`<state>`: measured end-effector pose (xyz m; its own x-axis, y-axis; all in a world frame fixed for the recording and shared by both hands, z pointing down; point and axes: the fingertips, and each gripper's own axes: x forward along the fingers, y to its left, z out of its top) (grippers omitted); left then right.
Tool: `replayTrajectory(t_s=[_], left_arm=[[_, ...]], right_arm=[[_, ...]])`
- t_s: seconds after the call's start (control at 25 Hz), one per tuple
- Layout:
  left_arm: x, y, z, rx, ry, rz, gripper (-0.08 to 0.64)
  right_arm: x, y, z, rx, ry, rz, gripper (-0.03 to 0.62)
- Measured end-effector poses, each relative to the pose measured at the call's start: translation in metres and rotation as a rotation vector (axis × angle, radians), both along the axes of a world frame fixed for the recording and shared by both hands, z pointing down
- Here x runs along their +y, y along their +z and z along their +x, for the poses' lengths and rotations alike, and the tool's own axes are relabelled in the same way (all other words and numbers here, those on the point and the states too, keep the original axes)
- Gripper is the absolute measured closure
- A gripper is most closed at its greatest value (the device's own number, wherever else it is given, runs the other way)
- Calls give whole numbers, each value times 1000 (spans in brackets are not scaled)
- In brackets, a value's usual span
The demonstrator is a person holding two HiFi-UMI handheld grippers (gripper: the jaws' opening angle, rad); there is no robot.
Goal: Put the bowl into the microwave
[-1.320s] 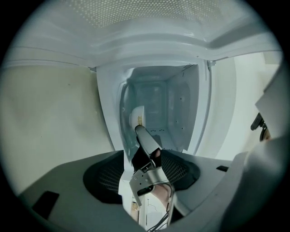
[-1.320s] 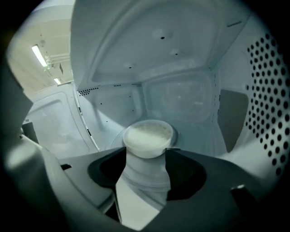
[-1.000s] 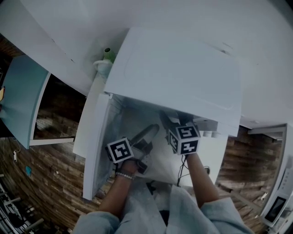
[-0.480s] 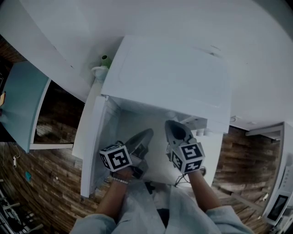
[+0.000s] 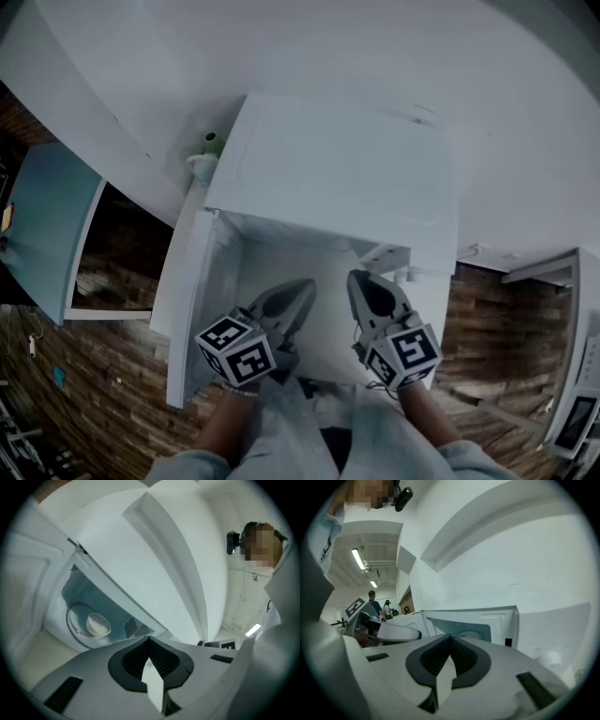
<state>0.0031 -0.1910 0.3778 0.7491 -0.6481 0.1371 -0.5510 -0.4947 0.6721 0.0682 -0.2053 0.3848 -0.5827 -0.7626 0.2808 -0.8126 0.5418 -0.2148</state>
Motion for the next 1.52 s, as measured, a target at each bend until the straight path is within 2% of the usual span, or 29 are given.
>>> replayTrajectory(t_s=[0.12, 0.32, 0.52, 0.8, 1.08, 1.52], left_arm=[[9, -10, 0, -77, 12, 67, 560], [18, -29, -2, -136, 16, 137, 560], [22, -52, -5, -142, -1, 191, 560], [27, -50, 3, -164, 21, 195, 561], [30, -47, 16, -186, 55, 196, 561], [32, -42, 19, -181, 63, 188, 561]], right_arm=[[7, -16, 2, -25, -6, 25, 591], [18, -38, 5, -50, -12, 61, 591], [28, -49, 7, -108, -31, 73, 591], [33, -51, 13, -88, -32, 93, 591], [34, -51, 14, -117, -33, 76, 591], [36, -51, 6, -108, -65, 84, 591]])
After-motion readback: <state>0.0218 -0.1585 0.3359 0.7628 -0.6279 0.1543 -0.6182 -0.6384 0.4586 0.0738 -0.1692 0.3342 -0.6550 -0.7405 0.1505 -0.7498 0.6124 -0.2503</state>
